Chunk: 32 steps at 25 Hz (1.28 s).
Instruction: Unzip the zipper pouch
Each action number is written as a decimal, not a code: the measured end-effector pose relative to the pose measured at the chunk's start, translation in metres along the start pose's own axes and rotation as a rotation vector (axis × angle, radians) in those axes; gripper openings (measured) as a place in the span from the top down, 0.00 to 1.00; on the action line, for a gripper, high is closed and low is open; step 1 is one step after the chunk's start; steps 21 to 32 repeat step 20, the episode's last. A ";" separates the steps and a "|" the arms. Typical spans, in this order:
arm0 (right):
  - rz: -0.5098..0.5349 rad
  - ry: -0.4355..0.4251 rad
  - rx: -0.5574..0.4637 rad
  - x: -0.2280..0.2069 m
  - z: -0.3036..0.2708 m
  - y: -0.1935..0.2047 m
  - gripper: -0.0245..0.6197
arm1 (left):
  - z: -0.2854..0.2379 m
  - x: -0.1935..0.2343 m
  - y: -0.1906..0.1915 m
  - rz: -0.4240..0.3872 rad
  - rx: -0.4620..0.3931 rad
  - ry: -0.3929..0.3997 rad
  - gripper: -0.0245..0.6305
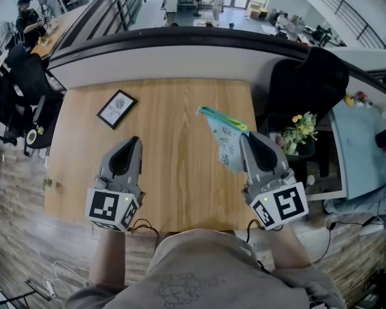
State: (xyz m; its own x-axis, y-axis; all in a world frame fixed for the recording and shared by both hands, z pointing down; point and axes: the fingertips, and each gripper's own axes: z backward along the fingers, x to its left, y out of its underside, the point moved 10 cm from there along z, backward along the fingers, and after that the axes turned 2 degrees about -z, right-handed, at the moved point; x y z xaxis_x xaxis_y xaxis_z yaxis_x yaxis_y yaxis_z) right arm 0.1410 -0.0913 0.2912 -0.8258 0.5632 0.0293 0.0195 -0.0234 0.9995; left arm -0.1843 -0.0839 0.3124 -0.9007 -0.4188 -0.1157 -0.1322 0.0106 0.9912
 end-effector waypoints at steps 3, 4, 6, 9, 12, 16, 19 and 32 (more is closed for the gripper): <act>-0.031 0.000 0.033 0.003 0.002 0.011 0.94 | 0.003 -0.001 0.012 0.022 0.029 -0.006 0.96; -0.039 -0.001 0.042 0.004 0.002 0.014 0.94 | 0.003 -0.001 0.014 0.024 0.038 -0.004 0.96; -0.049 -0.003 0.056 0.007 0.002 0.019 0.94 | 0.004 -0.001 0.019 0.029 0.049 0.001 0.96; -0.054 -0.009 0.069 0.010 0.000 0.024 0.94 | 0.004 0.000 0.021 0.040 0.049 0.003 0.96; -0.057 -0.012 0.074 0.012 -0.001 0.025 0.94 | 0.003 0.000 0.021 0.043 0.047 0.008 0.96; -0.056 -0.016 0.076 0.014 -0.004 0.024 0.94 | 0.002 0.003 0.023 0.045 0.056 0.013 0.96; -0.058 -0.017 0.079 0.012 -0.008 0.024 0.94 | -0.002 0.004 0.025 0.046 0.066 0.014 0.96; -0.058 -0.017 0.080 0.011 -0.009 0.024 0.94 | -0.003 0.004 0.025 0.046 0.068 0.015 0.96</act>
